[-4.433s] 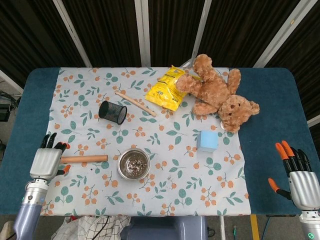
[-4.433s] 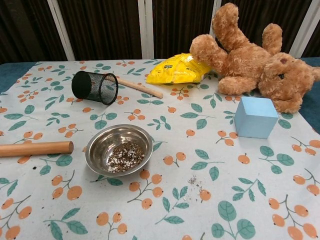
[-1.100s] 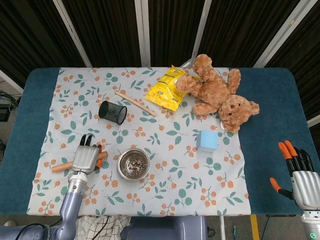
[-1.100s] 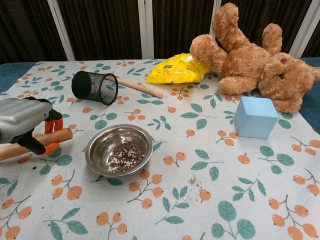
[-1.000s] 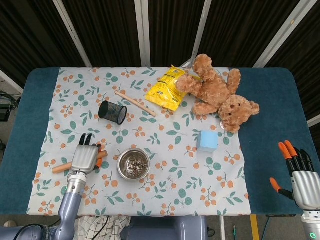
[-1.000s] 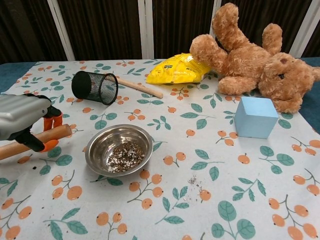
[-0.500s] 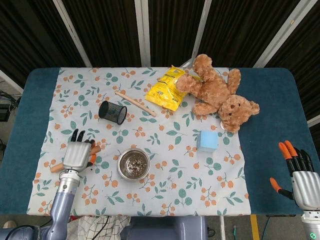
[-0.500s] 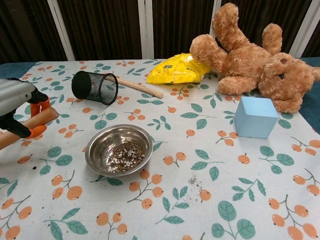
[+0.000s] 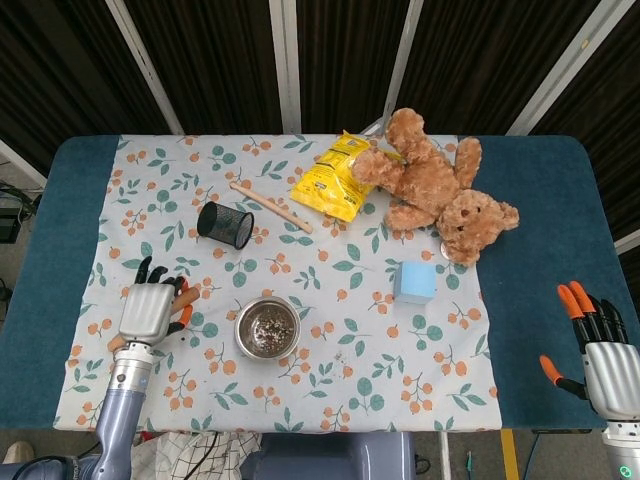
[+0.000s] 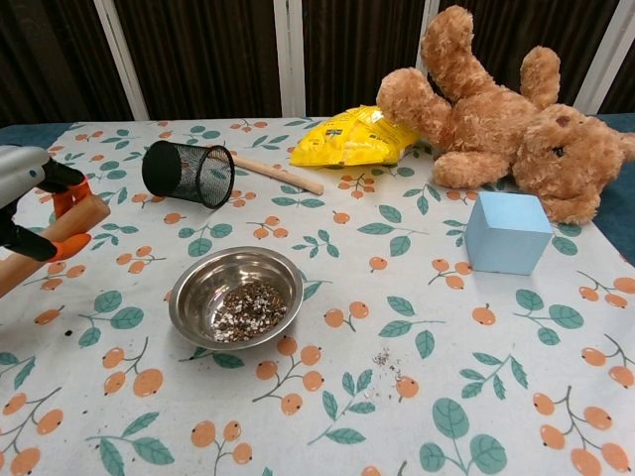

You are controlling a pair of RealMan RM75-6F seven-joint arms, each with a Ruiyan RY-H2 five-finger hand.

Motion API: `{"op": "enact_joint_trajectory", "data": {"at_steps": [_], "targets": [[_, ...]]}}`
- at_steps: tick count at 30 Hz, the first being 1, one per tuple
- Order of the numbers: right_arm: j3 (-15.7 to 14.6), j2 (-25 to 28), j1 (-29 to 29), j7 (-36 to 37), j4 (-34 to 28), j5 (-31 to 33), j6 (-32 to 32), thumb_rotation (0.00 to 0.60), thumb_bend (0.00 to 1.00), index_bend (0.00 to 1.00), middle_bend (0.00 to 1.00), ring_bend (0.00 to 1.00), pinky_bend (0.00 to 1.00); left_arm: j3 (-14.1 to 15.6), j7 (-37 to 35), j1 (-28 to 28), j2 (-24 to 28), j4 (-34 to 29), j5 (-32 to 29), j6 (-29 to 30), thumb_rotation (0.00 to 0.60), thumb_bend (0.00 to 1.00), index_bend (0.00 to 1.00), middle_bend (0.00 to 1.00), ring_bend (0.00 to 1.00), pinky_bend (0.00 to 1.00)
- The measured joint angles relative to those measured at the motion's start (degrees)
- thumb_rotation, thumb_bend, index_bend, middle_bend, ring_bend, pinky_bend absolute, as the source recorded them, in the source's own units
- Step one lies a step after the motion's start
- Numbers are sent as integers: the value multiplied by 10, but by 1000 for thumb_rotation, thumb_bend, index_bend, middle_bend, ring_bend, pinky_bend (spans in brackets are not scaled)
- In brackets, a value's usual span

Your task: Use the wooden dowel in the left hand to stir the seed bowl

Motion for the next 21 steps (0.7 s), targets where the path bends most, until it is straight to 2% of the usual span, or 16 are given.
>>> {"op": "enact_joint_trajectory", "data": {"at_steps": [11,21], "targets": [[0,0,0,-2,-1,1,-1,600,299,0,0,0,0,-12,-110,31,0,17,44,20,600,1000,584,673,226,99],[1,0,0,-2,-2,3,-1,600,299,0,0,0,0,-21,-145,44,20,-8,74,32,600,1000,588,680,226,99]]}}
